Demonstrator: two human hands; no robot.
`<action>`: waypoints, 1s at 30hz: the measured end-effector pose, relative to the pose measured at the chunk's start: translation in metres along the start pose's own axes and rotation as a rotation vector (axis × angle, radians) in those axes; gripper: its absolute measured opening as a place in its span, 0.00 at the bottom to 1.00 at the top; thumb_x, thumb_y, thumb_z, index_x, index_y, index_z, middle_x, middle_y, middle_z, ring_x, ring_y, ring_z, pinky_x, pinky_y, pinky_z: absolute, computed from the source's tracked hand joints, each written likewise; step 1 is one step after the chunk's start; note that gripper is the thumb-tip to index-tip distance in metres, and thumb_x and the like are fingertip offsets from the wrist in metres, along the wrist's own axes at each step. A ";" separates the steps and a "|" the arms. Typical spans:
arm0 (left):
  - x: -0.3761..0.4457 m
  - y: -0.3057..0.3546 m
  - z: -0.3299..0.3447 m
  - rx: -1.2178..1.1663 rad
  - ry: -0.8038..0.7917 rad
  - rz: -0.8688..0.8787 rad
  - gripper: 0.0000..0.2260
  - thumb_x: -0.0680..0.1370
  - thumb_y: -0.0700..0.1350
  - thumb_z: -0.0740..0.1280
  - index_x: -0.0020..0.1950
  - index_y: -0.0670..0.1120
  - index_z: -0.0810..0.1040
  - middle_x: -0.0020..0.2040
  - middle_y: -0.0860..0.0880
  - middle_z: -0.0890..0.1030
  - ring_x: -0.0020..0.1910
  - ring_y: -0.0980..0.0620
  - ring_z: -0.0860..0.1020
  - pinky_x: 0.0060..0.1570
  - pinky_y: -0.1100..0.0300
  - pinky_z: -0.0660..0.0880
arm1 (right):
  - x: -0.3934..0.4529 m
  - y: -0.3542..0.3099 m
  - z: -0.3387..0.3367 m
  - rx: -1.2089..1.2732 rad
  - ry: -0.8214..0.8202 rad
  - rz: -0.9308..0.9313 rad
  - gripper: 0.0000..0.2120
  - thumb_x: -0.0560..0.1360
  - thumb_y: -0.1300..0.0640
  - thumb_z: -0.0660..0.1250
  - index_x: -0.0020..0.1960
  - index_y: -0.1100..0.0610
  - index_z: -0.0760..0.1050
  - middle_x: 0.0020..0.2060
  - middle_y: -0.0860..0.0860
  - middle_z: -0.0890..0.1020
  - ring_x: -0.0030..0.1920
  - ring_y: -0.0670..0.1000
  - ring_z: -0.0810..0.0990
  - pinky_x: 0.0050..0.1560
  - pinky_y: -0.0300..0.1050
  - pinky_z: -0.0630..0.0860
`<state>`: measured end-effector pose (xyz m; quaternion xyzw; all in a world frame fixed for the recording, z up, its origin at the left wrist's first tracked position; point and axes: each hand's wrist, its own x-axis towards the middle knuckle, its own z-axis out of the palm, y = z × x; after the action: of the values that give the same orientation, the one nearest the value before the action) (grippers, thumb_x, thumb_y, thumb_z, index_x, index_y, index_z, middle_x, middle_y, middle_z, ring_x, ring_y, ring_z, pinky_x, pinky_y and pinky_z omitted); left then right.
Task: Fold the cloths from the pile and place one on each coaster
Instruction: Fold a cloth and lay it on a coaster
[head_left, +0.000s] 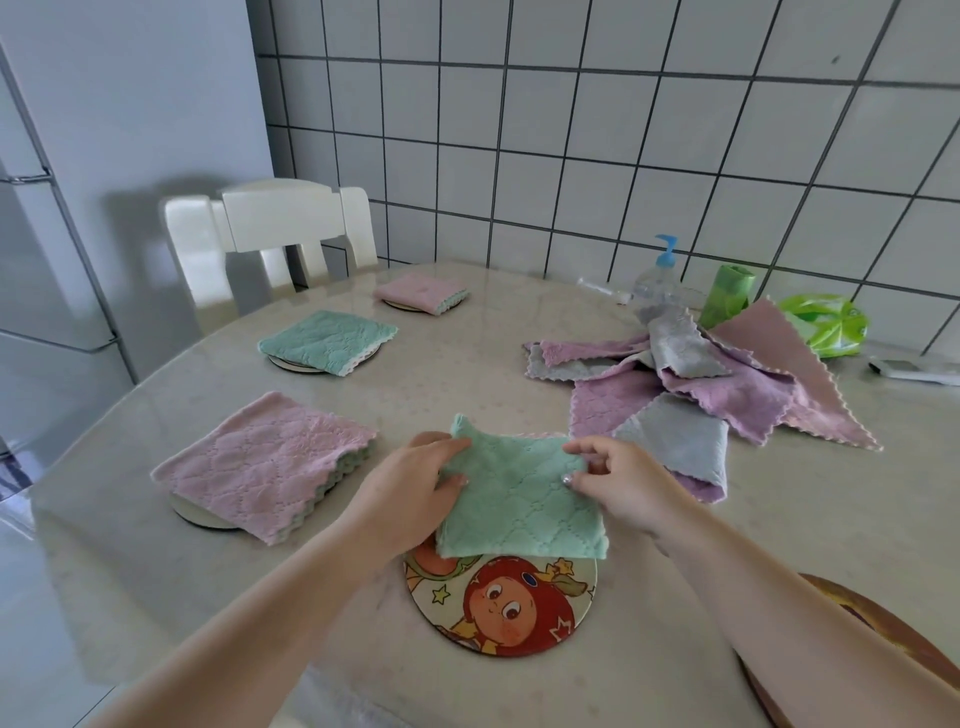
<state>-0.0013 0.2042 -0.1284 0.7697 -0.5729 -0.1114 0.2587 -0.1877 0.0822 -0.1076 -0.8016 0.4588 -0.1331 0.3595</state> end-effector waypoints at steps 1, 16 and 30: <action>0.001 0.002 -0.003 -0.034 0.010 0.012 0.20 0.79 0.46 0.61 0.71 0.51 0.67 0.71 0.52 0.68 0.63 0.54 0.72 0.64 0.60 0.68 | 0.000 0.000 -0.001 0.079 0.003 0.012 0.16 0.73 0.56 0.69 0.61 0.48 0.74 0.58 0.52 0.77 0.56 0.51 0.78 0.60 0.47 0.72; -0.025 -0.001 -0.031 -0.230 -0.210 -0.006 0.17 0.77 0.47 0.66 0.64 0.60 0.73 0.60 0.61 0.75 0.47 0.72 0.74 0.49 0.73 0.71 | -0.079 0.007 0.012 0.598 -0.152 0.075 0.07 0.71 0.66 0.70 0.48 0.58 0.79 0.40 0.57 0.73 0.40 0.53 0.74 0.36 0.39 0.77; -0.020 -0.004 -0.026 -0.082 -0.209 0.037 0.18 0.78 0.47 0.65 0.67 0.58 0.71 0.46 0.58 0.78 0.39 0.62 0.74 0.40 0.74 0.66 | -0.080 0.012 0.017 0.418 -0.052 0.003 0.07 0.69 0.61 0.73 0.45 0.51 0.81 0.38 0.51 0.75 0.37 0.53 0.76 0.50 0.57 0.78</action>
<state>0.0083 0.2307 -0.1112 0.7319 -0.6059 -0.2095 0.2309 -0.2302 0.1522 -0.1187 -0.7120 0.4130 -0.2039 0.5300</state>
